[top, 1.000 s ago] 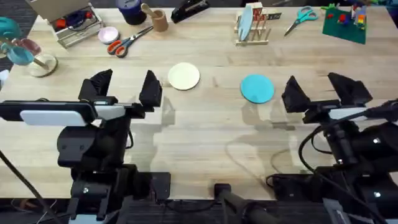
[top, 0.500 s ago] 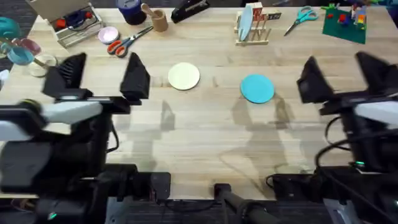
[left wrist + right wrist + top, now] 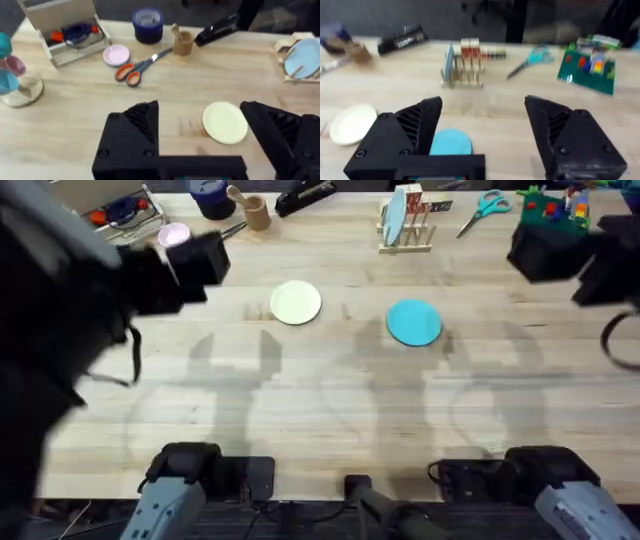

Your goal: Pick up the plates from the table one by one and place each into a slot on the dish rack.

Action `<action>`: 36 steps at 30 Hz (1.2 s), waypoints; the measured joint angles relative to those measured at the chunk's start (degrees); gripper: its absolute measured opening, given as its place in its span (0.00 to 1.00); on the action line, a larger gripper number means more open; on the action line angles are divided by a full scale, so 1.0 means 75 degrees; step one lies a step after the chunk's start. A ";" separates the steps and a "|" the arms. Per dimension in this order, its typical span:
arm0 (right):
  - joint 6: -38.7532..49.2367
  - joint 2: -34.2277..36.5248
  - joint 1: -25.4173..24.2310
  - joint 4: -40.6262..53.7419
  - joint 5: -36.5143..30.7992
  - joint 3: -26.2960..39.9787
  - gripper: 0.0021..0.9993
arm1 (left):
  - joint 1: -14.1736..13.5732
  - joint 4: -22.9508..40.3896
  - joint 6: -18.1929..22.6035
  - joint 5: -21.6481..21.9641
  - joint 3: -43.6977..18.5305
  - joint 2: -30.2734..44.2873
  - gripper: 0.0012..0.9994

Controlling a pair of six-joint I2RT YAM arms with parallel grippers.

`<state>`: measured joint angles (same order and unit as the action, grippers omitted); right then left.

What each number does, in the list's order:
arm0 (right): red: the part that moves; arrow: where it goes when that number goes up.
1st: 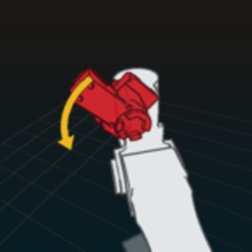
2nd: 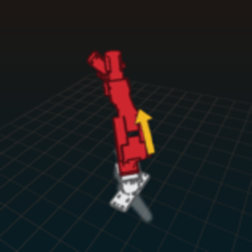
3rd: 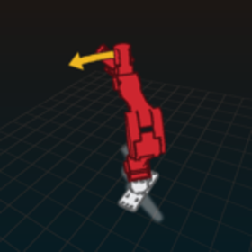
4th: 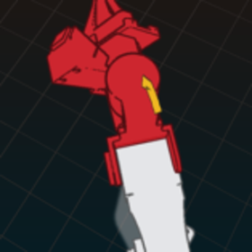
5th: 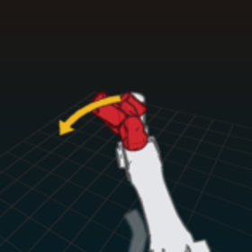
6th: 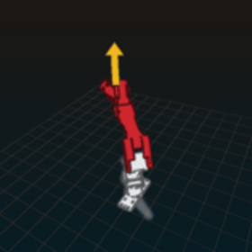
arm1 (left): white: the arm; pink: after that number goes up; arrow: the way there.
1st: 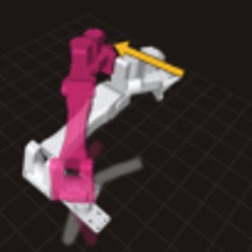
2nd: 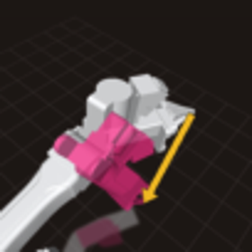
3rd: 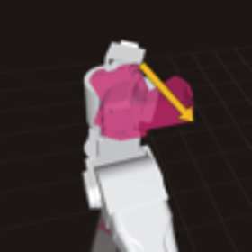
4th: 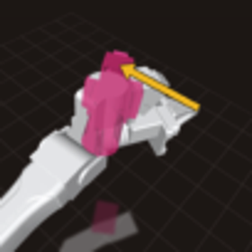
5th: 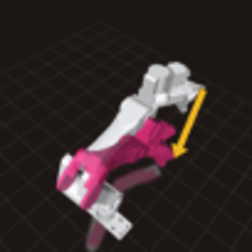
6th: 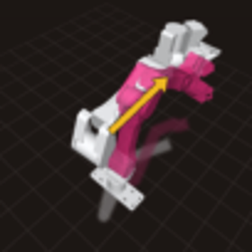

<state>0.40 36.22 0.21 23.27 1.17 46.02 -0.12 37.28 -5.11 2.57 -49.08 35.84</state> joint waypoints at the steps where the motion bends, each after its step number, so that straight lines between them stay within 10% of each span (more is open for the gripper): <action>1: 0.0000 0.0357 0.0000 0.0261 0.0000 0.0329 1.00 | 0.0000 0.0284 -0.0032 -0.0019 -0.0328 0.0345 0.99; 11: 0.0000 0.3100 0.0000 0.2121 0.0020 0.2587 1.00 | 0.0000 0.2531 -0.0177 -0.0404 -0.2878 0.3317 0.99; 25: 0.0000 0.3699 0.0000 0.2168 0.0020 0.2687 1.00 | 0.0000 0.2689 -0.0180 -0.0458 -0.3135 0.4277 0.99; 31: 0.0000 0.3699 0.0000 0.2168 0.0020 0.2689 1.00 | 0.0000 0.2655 -0.0226 -0.0643 -0.3135 0.4277 0.12; 36: 0.0001 0.3702 0.0000 0.2168 0.0020 0.2689 1.00 | 0.0102 0.2326 -0.0081 -0.1777 -0.3139 0.4325 0.04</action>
<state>0.41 63.99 0.21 39.53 1.32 66.19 0.64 54.72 -5.72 -10.76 -72.63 68.28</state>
